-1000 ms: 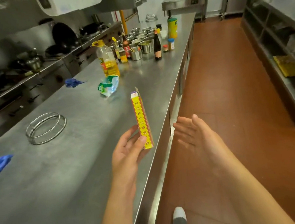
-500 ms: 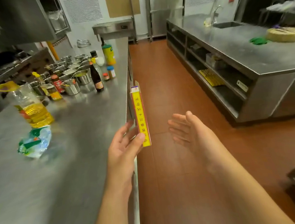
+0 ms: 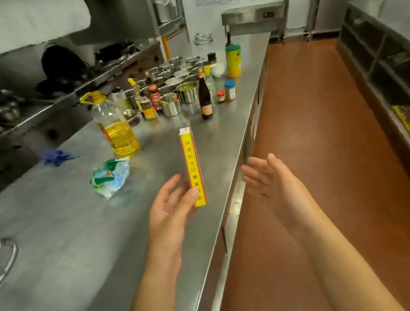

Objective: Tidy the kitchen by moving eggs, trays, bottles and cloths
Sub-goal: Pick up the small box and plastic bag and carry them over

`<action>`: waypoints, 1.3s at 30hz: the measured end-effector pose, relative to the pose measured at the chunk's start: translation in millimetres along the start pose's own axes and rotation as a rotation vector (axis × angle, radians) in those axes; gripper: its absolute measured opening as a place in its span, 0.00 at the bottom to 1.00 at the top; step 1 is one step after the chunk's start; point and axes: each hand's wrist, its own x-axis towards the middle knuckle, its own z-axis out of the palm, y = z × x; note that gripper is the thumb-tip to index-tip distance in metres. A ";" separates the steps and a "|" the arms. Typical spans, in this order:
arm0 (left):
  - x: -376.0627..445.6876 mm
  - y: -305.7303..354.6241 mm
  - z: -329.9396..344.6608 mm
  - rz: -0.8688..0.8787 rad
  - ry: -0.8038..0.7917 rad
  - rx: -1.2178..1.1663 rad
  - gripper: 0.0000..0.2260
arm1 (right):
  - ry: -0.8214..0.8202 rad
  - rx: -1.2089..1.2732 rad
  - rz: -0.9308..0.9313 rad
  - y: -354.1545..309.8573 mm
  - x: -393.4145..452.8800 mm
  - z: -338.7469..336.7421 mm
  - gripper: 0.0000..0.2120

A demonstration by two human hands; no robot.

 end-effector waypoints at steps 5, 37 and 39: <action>31.0 10.8 4.1 0.073 0.250 -0.013 0.23 | -0.213 -0.013 0.083 -22.3 75.0 22.2 0.22; 208.3 -52.7 180.5 0.139 0.030 0.227 0.28 | -0.270 -0.196 -0.008 -80.0 256.3 -64.1 0.27; 228.8 -53.6 182.0 0.139 -0.015 0.224 0.29 | -0.246 -0.198 -0.025 -83.7 269.2 -64.4 0.24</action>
